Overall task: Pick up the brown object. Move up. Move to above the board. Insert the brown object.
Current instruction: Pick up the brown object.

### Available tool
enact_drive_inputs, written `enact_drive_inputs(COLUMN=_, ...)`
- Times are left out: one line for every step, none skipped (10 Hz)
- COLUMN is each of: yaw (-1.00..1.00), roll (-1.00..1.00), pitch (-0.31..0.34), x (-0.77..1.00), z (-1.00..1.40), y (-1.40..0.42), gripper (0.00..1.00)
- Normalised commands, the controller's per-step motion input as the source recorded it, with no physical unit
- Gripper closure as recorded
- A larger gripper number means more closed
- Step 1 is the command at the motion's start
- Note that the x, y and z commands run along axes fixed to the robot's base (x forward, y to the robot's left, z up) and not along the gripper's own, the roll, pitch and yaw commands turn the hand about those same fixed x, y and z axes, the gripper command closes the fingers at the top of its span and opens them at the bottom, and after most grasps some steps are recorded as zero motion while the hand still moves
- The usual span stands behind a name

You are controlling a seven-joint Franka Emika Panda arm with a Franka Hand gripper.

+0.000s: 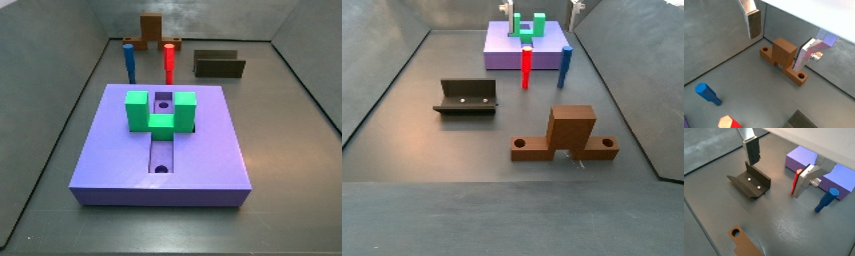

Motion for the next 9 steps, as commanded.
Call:
enact_drive_inputs(yaw=-0.09, roll=0.00, pitch=0.000, x=0.01, z=-0.47, y=0.67, gripper=0.00)
enact_drive_inputs(yaw=-0.12, roll=0.02, pitch=0.000, x=-0.01, z=-0.49, y=0.73, gripper=0.00)
enact_drive_inputs(yaw=-0.10, roll=0.06, pitch=-0.007, x=-0.01, z=-0.49, y=0.73, gripper=0.00)
enact_drive_inputs(yaw=-0.08, roll=0.08, pitch=-0.019, x=0.00, z=-0.45, y=0.72, gripper=0.00)
enact_drive_inputs(yaw=-0.16, roll=0.05, pitch=-0.019, x=-0.11, z=-0.35, y=0.61, gripper=0.00)
enact_drive_inputs(yaw=-0.31, roll=0.00, pitch=0.000, x=-0.29, z=-0.12, y=0.47, gripper=0.00)
enact_drive_inputs(yaw=-0.34, roll=0.01, pitch=-0.013, x=-0.36, z=-0.07, y=0.36, gripper=0.00)
enact_drive_inputs(yaw=-0.34, roll=0.00, pitch=0.000, x=-0.16, z=-0.17, y=0.29, gripper=0.00)
enact_drive_inputs(yaw=-0.22, roll=0.00, pitch=0.000, x=-0.05, z=-0.19, y=0.17, gripper=0.00)
